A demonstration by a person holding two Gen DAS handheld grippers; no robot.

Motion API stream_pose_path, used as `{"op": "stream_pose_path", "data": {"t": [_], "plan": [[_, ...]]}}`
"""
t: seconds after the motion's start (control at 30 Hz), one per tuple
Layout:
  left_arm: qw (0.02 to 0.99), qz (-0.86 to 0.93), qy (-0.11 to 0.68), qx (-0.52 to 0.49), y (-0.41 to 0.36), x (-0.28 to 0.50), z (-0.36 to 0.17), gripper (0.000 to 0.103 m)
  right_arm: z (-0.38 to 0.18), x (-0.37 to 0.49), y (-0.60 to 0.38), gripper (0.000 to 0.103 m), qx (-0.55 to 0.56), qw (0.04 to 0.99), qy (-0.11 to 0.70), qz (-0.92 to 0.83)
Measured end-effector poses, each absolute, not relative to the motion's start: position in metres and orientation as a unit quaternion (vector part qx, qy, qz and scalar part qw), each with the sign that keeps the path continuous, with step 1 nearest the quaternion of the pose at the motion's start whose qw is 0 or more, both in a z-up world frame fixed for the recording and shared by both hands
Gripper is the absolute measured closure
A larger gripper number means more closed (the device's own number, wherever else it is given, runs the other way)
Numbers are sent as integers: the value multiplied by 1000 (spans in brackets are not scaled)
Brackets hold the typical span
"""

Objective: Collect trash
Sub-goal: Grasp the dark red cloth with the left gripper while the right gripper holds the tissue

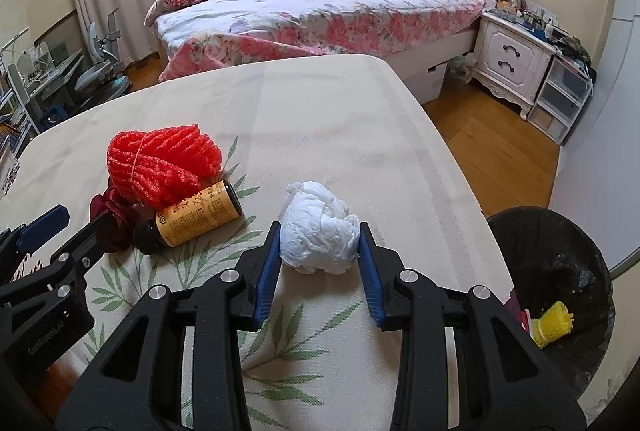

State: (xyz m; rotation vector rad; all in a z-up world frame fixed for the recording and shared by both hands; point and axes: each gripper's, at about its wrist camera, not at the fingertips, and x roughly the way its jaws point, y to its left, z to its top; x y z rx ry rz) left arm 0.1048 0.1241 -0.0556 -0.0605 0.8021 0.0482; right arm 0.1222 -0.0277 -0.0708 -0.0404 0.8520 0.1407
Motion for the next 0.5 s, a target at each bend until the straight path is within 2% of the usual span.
{"op": "stream_pose_path", "data": {"t": [0.13,0.2,0.27,0.4,0.47,0.5], "plan": [[913,26,405,-38,127,111,-59,31,-71,123,-28,67,-21,908,413,68],[911,23,410,-45,129,111,-60,36,-71,123,-27,67,-21,908,414,69],[908,16,416,-48,130,110,-62,48,-72,123,-27,67,-20,907,414,70],[907,3,418,-41,125,109,-62,64,-73,123,-26,67,-20,907,415,70],[908,-13,417,-40,123,107,-62,77,-73,123,-26,67,-21,907,415,69],[908,-15,417,-38,123,107,-62,78,-73,123,-26,67,-21,907,414,69]]}}
